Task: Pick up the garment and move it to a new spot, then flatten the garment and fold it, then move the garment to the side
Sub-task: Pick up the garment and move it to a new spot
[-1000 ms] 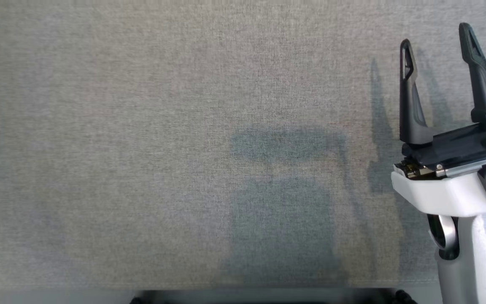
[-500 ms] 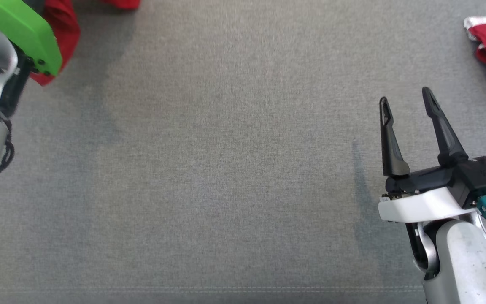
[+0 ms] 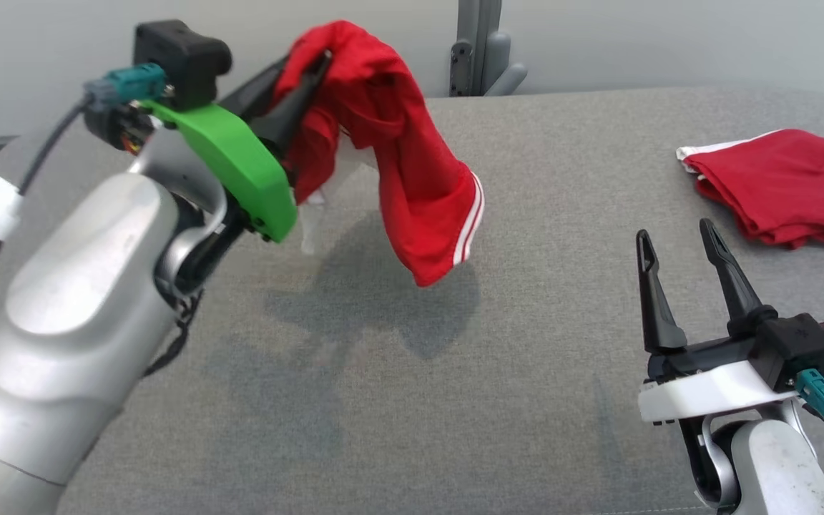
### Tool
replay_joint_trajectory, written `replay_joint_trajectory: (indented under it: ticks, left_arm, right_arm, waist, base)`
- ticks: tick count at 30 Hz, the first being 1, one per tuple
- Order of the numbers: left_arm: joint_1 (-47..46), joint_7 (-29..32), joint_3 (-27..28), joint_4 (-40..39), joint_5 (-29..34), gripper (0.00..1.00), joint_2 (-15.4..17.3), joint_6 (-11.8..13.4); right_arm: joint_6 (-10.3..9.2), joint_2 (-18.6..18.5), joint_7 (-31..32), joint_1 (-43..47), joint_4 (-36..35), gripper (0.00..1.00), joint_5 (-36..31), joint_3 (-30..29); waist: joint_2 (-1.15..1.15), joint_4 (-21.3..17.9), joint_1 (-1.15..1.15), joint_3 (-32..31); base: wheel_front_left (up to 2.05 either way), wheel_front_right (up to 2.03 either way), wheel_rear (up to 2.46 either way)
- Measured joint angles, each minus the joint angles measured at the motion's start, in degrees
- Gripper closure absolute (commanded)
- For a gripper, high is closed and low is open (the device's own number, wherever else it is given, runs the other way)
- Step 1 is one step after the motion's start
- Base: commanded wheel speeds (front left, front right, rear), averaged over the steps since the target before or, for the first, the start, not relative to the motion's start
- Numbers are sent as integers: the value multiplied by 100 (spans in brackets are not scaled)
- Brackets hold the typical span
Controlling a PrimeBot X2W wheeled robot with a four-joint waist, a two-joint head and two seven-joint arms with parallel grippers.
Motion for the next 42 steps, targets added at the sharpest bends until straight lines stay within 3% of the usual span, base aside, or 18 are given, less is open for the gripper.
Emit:
replay_joint_trajectory:
  ticks: [10,17,23,29,30,31,32,33,34,42]
  left_arm:
    - [764,-598,-250,-44,-5,100,-787,378]
    - [1109,-1539,-409,1103,415,100,-1227,494]
    - [1416,-1691,-541,2138,672,100,-1530,432]
    - [1577,-1719,-151,2544,876,98,-1679,410]
    - [1622,-1722,-93,2555,980,86,-1700,409]
    - [1679,-1722,-34,2560,1059,68,-1734,401]
    - [1736,-1723,15,2561,1110,38,-1762,382]
    - [1792,-1722,66,2558,1169,16,-1785,375]
    - [1842,-1722,122,2541,1226,0,-1797,363]
    - [2397,-1724,906,1890,1876,0,-1811,382]
  right_arm:
    - [0,-1,-48,93,15,0,129,-24]
    - [0,3,-73,-68,85,0,192,100]
    - [0,1,-83,-142,203,0,192,93]
    - [0,0,-100,-224,256,0,192,87]
    - [0,1,-100,-225,256,0,192,90]
    - [0,2,-101,-227,256,0,193,98]
    - [0,1,-101,-229,258,0,196,104]
    - [0,2,-101,-228,263,0,197,108]
    - [0,1,-101,-227,267,0,203,120]
    - [0,2,-105,-137,297,0,254,19]
  waist:
    - [0,-362,0,-211]
    - [0,-528,0,90]
    - [0,-706,0,363]
    - [0,-807,0,520]
    - [0,-800,0,525]
    - [0,-786,0,525]
    - [0,-766,0,522]
    - [0,-740,0,513]
    - [0,-712,0,501]
    - [0,-447,0,343]
  base:
    - [0,0,0]
    - [0,0,0]
    - [0,0,0]
    - [0,0,0]
    - [0,0,0]
    - [0,0,0]
    - [0,0,0]
    - [0,0,0]
    - [0,0,0]
    - [0,0,0]
